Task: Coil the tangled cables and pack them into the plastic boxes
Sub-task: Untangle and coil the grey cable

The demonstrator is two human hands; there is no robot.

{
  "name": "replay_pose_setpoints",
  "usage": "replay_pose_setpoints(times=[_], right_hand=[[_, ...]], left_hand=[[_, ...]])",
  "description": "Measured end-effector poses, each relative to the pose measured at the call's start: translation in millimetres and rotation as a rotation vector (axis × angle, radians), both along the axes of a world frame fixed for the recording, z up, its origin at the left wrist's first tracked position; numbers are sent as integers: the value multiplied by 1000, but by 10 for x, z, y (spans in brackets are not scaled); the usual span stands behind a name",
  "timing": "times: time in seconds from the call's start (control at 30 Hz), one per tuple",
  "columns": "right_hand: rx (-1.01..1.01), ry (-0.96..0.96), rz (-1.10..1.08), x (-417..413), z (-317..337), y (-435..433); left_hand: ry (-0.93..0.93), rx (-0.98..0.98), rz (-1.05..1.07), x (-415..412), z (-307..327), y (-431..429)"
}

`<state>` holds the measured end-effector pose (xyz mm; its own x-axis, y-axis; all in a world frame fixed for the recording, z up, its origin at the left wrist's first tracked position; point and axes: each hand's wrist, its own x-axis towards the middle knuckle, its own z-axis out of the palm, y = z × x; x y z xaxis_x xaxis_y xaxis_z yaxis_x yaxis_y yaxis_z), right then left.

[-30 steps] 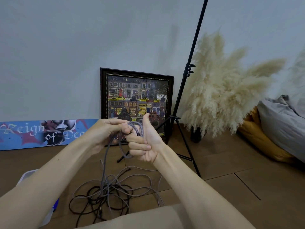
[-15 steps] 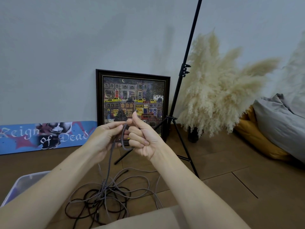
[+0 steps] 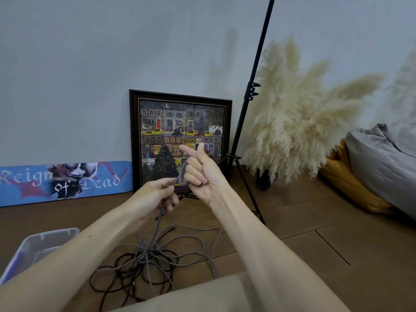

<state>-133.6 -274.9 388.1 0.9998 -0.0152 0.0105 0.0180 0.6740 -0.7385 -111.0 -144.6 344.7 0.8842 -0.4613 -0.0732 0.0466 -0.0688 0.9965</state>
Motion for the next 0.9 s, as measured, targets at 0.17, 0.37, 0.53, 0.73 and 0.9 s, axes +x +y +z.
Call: replay_pose_setpoints(times=[0.17, 0.37, 0.53, 0.73, 0.9], right_hand=[[-5, 8, -197, 80, -11, -123], [-126, 10, -315, 87, -17, -280], [-366, 19, -349, 153, -130, -288], [-784, -77, -326, 148, -182, -203], [-1303, -164, -333, 105, -228, -49]], left_hand=[[-36, 223, -206, -144, -39, -17], [-300, 557, -303, -119, -43, 121], [-505, 599, -281, -221, 73, 10], [-636, 686, -170, -239, 130, -18], [-697, 730, -74, -259, 168, 6]])
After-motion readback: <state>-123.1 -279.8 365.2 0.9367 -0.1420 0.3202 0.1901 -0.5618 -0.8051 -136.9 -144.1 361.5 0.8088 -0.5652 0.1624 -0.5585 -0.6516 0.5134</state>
